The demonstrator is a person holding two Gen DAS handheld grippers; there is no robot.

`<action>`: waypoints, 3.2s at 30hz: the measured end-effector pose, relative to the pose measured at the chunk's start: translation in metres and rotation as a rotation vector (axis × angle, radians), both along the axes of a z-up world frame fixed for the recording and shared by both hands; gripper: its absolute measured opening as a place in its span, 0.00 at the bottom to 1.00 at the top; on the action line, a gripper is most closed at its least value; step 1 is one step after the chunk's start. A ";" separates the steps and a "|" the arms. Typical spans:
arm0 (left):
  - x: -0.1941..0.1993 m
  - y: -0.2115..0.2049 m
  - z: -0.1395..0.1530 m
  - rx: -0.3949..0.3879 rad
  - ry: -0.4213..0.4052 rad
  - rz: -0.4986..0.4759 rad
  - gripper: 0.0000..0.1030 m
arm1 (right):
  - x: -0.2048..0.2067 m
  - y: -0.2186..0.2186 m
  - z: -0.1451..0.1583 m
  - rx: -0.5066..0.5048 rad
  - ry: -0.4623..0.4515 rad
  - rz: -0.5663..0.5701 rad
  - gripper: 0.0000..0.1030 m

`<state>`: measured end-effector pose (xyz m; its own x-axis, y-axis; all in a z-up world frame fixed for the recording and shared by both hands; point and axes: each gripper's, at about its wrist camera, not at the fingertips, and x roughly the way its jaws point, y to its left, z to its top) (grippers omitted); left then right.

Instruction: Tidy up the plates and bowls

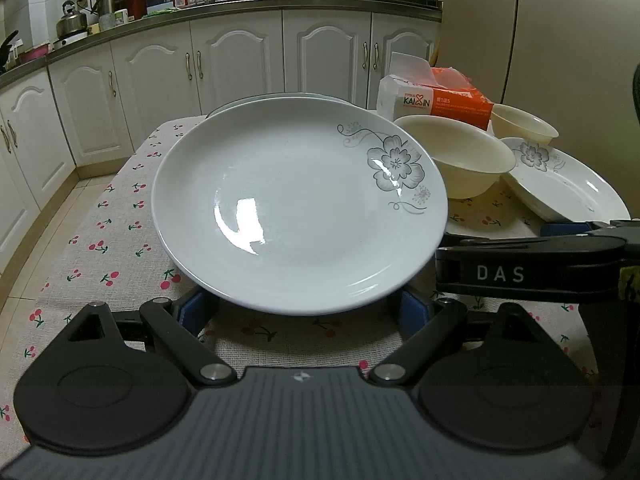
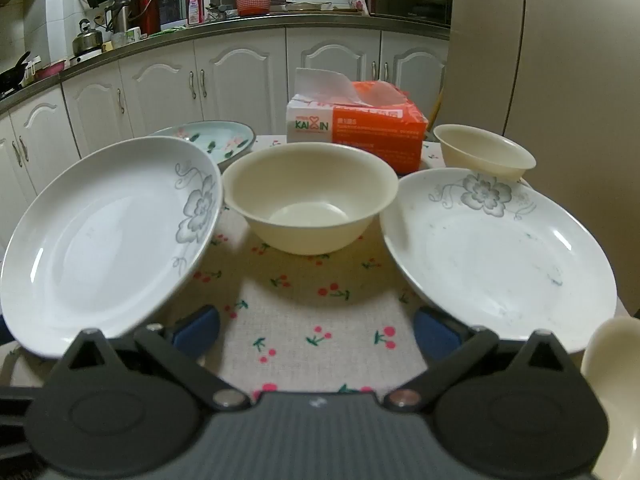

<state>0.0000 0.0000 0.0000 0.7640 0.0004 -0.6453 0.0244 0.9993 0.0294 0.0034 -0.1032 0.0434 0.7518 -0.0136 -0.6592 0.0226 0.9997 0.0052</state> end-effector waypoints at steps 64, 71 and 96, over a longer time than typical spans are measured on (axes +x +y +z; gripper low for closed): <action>-0.185 0.014 0.183 0.047 -0.366 0.229 1.00 | -0.205 -0.008 0.170 -0.070 -0.505 0.105 0.99; -0.186 0.007 0.170 0.041 -0.375 0.220 1.00 | -0.226 -0.013 0.172 -0.060 -0.549 0.096 0.99; -0.184 -0.001 0.157 0.011 -0.323 0.120 1.00 | -0.230 -0.040 0.143 -0.015 -0.454 0.029 0.99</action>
<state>-0.1844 -0.0014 0.1575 0.9228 0.1084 -0.3698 -0.1059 0.9940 0.0272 -0.2261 -0.1430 0.1865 0.9649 0.0043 -0.2624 -0.0062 1.0000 -0.0064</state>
